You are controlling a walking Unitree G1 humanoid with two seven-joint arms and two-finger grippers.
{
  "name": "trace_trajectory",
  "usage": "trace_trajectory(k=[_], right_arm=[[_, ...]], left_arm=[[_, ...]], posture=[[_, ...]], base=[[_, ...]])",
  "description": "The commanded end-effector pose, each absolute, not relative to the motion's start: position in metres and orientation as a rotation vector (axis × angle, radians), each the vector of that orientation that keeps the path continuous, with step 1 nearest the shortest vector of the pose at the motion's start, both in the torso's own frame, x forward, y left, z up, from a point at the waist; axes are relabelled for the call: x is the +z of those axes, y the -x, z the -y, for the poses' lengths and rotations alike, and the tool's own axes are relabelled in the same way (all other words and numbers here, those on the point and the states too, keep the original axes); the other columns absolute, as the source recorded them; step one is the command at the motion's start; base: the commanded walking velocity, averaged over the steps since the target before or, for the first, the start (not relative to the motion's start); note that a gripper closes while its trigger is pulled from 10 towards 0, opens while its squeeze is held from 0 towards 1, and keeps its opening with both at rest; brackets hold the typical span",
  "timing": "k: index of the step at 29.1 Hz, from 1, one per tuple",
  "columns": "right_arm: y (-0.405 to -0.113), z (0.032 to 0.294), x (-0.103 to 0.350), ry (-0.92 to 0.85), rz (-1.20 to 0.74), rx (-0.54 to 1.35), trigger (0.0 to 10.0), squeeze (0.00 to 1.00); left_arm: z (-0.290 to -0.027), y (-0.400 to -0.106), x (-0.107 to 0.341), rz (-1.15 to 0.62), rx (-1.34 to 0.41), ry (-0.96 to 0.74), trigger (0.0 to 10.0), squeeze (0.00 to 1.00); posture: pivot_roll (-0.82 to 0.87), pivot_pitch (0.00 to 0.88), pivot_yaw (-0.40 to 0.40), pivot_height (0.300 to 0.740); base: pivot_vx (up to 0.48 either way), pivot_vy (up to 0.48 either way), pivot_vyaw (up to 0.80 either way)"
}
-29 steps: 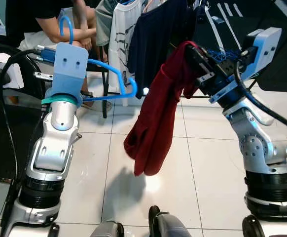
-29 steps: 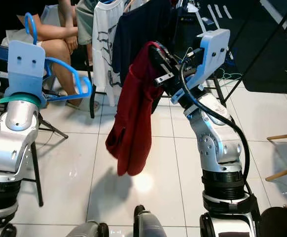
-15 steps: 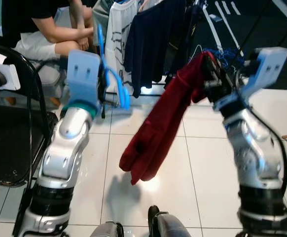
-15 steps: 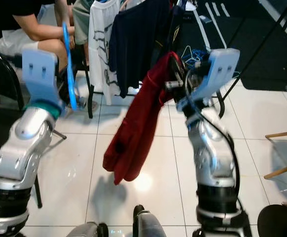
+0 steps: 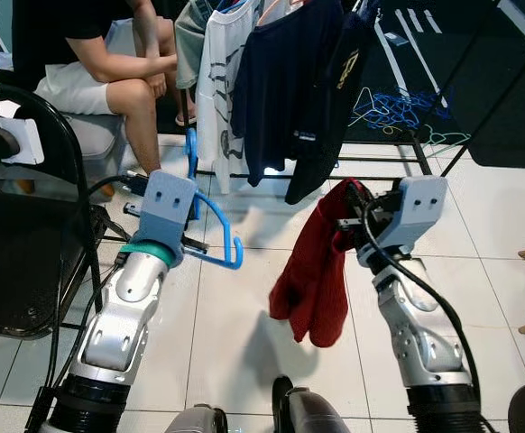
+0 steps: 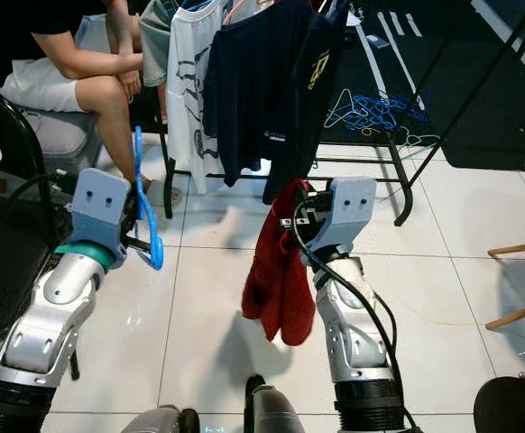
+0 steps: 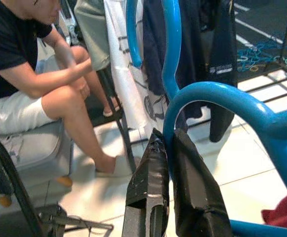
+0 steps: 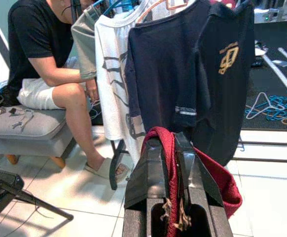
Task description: Hang hanger
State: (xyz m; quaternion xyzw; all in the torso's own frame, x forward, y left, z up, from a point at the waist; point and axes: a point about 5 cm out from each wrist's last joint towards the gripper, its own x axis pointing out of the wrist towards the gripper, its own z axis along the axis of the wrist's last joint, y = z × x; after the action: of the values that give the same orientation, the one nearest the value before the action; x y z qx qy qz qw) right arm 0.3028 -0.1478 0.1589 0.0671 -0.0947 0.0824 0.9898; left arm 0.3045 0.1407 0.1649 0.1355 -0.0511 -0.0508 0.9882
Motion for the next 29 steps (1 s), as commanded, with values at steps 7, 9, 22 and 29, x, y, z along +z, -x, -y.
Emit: trace_trajectory(k=[7, 9, 22, 29], right_arm=[[-0.3017, 0.1410, 0.1543, -0.125, 0.207, 0.172, 10.0, 0.00], [-0.3017, 0.1410, 0.1543, -0.125, 0.207, 0.172, 10.0, 0.00], [-0.3016, 0.1403, 0.1515, -0.114, 0.205, 0.178, 10.0, 0.00], [-0.3019, 0.1395, 0.1507, -0.109, 0.207, 0.182, 10.0, 0.00]], left_arm=[[-0.1363, -0.3071, 0.1590, 0.113, -0.081, -0.274, 10.0, 0.00], [-0.1363, -0.3071, 0.1590, 0.113, -0.081, -0.274, 10.0, 0.00], [-0.1369, -0.3104, 0.1581, 0.121, -0.072, -0.271, 10.0, 0.00], [-0.1378, -0.3117, 0.1576, 0.125, -0.062, -0.273, 10.0, 0.00]], posture=[[-0.11, 0.096, 0.023, 0.740], [-0.11, 0.096, 0.023, 0.740], [-0.11, 0.087, 0.020, 0.740], [-0.11, 0.085, 0.019, 0.740]], base=[[0.000, -0.093, 0.00], [0.000, -0.326, 0.00], [0.000, -0.295, 0.00], [0.000, -0.267, 0.00]])
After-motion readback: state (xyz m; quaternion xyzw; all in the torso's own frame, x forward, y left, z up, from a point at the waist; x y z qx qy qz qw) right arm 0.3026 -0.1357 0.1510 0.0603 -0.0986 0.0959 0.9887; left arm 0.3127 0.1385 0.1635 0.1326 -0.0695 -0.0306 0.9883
